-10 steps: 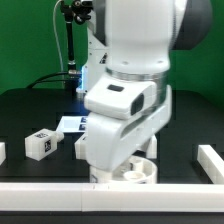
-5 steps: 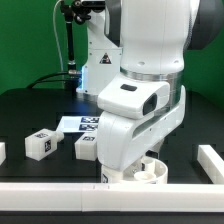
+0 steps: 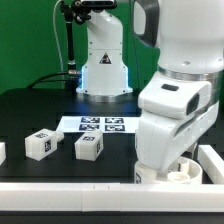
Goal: Assemble stool
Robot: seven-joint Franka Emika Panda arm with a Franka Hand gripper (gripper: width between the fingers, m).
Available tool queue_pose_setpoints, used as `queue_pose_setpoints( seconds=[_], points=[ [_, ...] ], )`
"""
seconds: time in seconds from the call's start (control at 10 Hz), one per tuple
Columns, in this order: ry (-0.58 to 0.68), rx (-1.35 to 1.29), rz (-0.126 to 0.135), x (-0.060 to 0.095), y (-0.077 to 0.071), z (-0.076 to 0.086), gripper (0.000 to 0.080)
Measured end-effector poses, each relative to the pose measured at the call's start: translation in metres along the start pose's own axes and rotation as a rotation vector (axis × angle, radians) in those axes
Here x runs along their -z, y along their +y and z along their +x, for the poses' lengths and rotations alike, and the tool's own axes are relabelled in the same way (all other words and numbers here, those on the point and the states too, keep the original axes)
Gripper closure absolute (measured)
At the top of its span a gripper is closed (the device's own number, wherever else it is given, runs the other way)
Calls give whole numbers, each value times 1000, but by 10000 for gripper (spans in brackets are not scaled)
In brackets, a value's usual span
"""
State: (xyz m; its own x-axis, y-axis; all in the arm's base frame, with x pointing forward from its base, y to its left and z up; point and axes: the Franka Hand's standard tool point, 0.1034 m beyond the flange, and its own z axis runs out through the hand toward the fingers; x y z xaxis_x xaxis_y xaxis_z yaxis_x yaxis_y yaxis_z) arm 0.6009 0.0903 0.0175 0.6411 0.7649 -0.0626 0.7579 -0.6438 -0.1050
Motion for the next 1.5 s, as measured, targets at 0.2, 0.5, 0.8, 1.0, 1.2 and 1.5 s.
queue_pose_setpoints(
  seconds=[0.2,0.5,0.8,1.0,1.2,1.5],
  points=[
    [-3,3,1,-1,-4,7,469],
    [-10,-11,7,1,-6,9,469],
    [-11,-14,7,1,-4,7,175],
    [-13,-12,5,15,-5,8,154],
    [-15,-13,-1,34,-4,5,151],
    [-25,-37,-7,49,2,-26,150]
  ],
)
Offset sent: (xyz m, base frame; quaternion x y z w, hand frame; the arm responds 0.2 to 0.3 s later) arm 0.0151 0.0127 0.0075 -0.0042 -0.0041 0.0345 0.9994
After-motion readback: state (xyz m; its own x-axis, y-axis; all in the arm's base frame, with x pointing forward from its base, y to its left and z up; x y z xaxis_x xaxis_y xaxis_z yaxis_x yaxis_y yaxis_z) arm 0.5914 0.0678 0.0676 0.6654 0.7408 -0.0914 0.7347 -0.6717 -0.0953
